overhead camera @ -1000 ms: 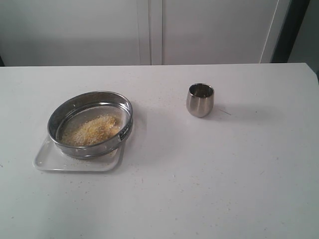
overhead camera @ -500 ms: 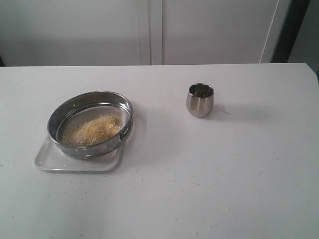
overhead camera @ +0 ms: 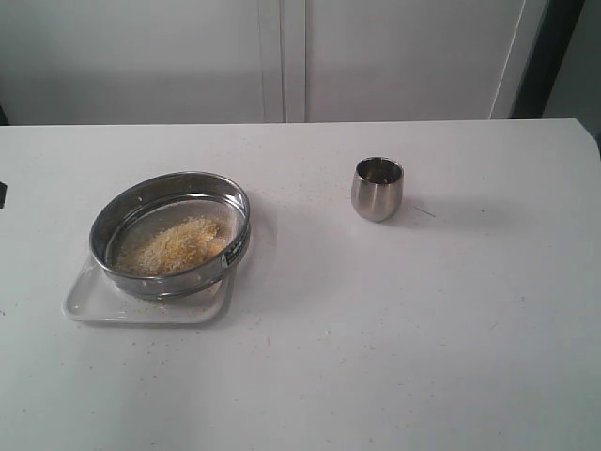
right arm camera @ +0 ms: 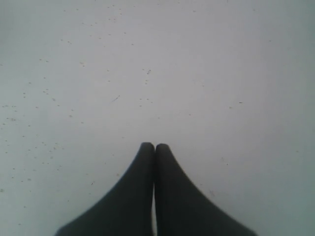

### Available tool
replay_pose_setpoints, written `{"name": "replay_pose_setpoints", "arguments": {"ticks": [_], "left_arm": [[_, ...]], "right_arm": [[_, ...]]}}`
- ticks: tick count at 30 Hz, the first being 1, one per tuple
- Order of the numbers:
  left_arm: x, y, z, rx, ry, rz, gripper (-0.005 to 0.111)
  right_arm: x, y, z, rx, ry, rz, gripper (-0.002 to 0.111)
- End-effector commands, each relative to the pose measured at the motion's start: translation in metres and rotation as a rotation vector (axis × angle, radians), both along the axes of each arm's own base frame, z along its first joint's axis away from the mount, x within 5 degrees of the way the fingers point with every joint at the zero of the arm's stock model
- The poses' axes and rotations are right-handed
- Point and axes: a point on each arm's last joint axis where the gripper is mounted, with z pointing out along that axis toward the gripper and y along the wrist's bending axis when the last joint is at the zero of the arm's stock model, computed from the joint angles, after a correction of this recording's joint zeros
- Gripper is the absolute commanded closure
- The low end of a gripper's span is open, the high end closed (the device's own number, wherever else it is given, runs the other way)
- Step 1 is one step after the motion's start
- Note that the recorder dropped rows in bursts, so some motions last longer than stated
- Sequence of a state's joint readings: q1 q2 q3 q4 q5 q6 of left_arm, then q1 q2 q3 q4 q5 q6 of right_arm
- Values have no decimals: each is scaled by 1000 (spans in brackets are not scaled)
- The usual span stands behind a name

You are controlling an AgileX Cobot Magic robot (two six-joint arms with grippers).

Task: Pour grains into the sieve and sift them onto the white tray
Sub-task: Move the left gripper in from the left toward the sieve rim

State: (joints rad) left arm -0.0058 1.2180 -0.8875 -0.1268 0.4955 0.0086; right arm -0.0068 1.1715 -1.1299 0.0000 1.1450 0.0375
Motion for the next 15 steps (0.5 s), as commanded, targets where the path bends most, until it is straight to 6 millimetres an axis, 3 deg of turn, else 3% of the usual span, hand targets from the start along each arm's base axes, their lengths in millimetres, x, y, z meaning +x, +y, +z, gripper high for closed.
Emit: {"name": "replay_pose_setpoints", "arguments": {"ticks": [1, 15], "left_arm": [[21, -4, -2, -33, 47, 3, 107], [89, -8, -14, -59, 191, -18, 107]], "right_arm": [[-1, -2, 1, -8, -7, -7, 108], [-1, -2, 1, -8, -7, -7, 108]]}}
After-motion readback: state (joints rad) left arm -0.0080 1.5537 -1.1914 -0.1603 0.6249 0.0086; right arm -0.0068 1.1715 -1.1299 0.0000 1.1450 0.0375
